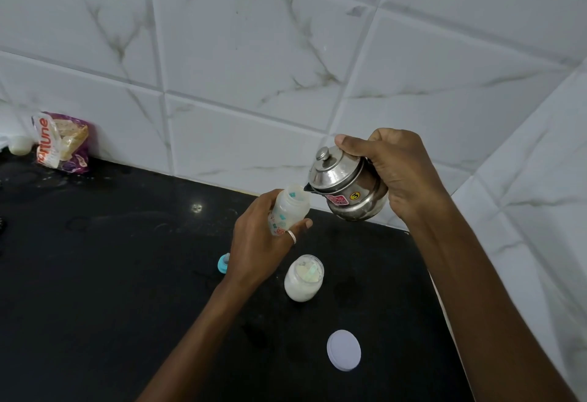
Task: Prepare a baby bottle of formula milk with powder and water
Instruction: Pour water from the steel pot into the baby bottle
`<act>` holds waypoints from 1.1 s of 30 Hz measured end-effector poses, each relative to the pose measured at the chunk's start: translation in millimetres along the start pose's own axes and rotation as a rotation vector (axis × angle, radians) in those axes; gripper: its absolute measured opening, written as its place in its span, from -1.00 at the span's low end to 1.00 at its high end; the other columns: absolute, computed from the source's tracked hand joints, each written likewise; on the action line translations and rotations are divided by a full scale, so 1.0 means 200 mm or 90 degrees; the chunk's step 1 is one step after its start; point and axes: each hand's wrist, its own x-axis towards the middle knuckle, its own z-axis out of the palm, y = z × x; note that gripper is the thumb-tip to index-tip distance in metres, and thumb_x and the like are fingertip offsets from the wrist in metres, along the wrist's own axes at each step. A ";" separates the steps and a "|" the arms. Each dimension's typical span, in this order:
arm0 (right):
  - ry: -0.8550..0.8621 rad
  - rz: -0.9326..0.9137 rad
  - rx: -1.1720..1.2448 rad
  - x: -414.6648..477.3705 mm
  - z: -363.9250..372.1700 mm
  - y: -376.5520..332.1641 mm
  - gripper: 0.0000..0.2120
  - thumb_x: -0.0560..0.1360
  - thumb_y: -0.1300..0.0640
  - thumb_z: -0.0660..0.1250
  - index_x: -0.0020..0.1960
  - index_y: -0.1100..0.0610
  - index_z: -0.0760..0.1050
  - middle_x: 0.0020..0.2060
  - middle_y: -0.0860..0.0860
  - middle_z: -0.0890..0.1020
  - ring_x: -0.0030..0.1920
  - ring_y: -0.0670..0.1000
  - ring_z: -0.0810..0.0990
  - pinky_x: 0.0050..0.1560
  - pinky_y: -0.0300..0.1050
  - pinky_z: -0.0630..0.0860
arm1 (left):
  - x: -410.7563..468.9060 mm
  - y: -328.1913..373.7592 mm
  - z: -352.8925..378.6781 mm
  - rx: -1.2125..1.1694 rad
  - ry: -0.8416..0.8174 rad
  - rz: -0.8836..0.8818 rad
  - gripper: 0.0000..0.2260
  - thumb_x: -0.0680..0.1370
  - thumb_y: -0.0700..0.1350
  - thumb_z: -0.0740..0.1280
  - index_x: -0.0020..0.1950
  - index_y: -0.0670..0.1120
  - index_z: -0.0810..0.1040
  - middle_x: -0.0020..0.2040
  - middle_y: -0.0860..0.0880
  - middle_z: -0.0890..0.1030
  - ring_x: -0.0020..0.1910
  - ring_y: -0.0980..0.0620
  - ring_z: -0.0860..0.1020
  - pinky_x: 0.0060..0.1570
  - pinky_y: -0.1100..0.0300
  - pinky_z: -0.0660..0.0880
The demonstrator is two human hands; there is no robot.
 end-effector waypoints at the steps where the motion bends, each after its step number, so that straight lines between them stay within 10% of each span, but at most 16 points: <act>1: -0.001 -0.002 -0.004 0.00 0.00 0.00 -0.56 0.39 0.04 0.60 -0.37 0.08 0.33 -0.59 -0.16 0.44 -0.57 -0.18 0.42 -0.53 -0.36 0.36 | 0.00 0.00 0.00 -0.002 0.000 -0.002 -0.44 0.44 0.11 0.56 0.37 0.00 0.50 0.24 0.06 0.62 0.20 0.06 0.61 0.15 0.08 0.63; 33: -0.004 -0.003 -0.024 0.02 0.01 -0.01 -0.56 0.38 0.04 0.61 -0.37 0.09 0.35 -0.61 -0.17 0.43 -0.59 -0.18 0.42 -0.54 -0.37 0.35 | 0.00 -0.02 0.01 0.008 0.006 -0.008 -0.42 0.43 0.10 0.57 0.38 -0.05 0.51 0.26 0.02 0.63 0.22 0.04 0.61 0.18 0.02 0.63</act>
